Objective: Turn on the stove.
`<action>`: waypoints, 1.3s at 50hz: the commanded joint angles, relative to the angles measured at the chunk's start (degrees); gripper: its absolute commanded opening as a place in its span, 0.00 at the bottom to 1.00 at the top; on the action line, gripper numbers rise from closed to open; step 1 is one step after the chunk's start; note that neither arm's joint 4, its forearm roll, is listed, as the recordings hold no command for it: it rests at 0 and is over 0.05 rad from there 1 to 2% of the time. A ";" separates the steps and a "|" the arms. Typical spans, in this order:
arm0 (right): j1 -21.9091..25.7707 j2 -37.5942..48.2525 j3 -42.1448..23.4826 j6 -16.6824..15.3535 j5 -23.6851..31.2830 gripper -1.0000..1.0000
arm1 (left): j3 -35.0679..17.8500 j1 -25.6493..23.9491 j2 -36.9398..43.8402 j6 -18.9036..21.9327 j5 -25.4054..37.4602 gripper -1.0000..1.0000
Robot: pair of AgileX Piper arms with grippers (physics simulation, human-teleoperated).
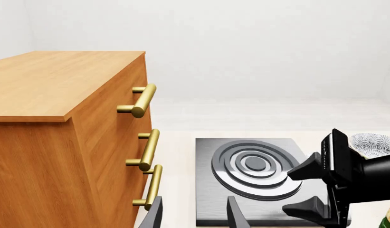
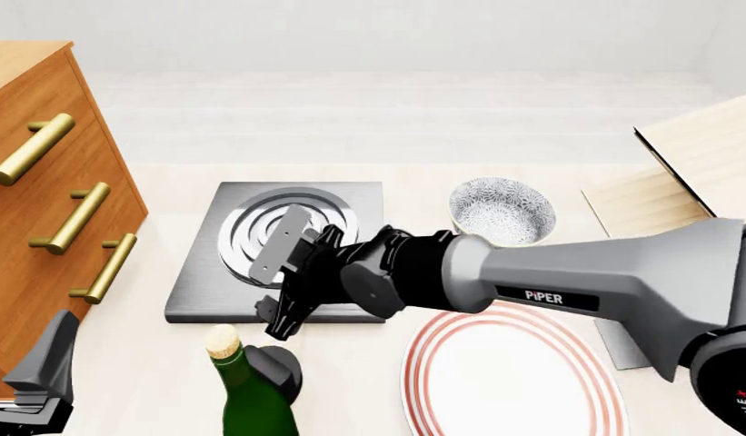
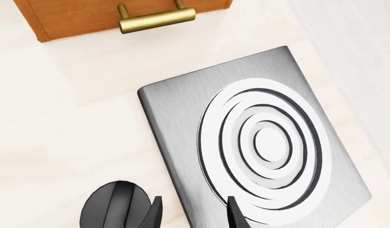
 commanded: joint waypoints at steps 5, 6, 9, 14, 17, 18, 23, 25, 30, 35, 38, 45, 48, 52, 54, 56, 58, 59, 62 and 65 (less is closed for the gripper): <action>0.23 -6.07 6.97 0.54 -4.34 1.00 | 0.00 0.01 0.00 0.00 0.01 1.00; 0.16 -6.45 7.40 0.85 -4.71 1.00 | 0.00 -0.01 0.00 0.01 -0.01 1.00; -0.12 -8.15 8.40 1.56 -5.22 1.00 | 0.00 0.01 0.00 0.00 0.00 1.00; -0.90 -10.59 10.20 2.56 -6.38 1.00 | 0.00 -0.01 0.00 0.01 -0.01 1.00; -1.12 -12.06 11.80 3.39 -7.11 1.00 | 0.00 0.00 0.00 0.01 0.00 1.00; -1.05 -12.57 12.51 3.64 -7.50 1.00 | 0.00 0.01 0.00 0.00 0.00 1.00; -1.75 -15.10 16.04 5.21 -10.11 1.00 | 0.00 -0.01 0.00 0.00 -0.01 1.00; -1.94 -16.51 17.67 5.90 -11.08 1.00 | 0.00 0.01 0.00 0.00 0.00 1.00; -2.23 -19.73 23.31 7.22 -14.57 1.00 | 0.00 0.00 0.00 -0.01 0.00 1.00; -4.00 -23.26 26.62 9.63 -16.61 1.00 | 0.00 -0.02 0.00 0.01 0.00 1.00; -3.92 -27.48 29.35 11.69 -17.21 1.00 | 0.00 0.00 0.00 0.01 0.00 1.00; -6.34 -33.33 34.57 14.08 -19.37 1.00 | 0.00 -0.01 0.00 0.01 0.01 1.00; -6.54 -37.19 37.52 14.41 -19.25 1.00 | 0.00 0.00 0.00 0.01 0.00 1.00; -7.32 -42.94 40.94 15.79 -18.36 1.00 | 0.00 0.00 0.00 0.00 -0.01 1.00; -8.32 -45.13 41.77 15.98 -17.54 1.00 | 0.00 0.00 0.00 -0.01 0.00 1.00; -9.51 -47.86 42.68 16.23 -16.77 1.00 | 0.00 0.00 0.00 -0.01 0.01 1.00; -10.31 -50.60 44.11 17.64 -16.60 1.00 | 0.00 0.00 0.00 -0.02 0.01 1.00; -10.42 -51.80 45.01 18.25 -16.53 1.00 | 0.00 -0.02 0.00 -0.01 0.01 1.00; -11.33 -54.74 47.19 19.14 -16.15 1.00 | 0.00 0.00 0.00 -0.01 0.01 1.00; -12.07 -56.61 49.06 19.47 -16.04 1.00 | 0.00 0.00 0.00 0.01 0.00 1.00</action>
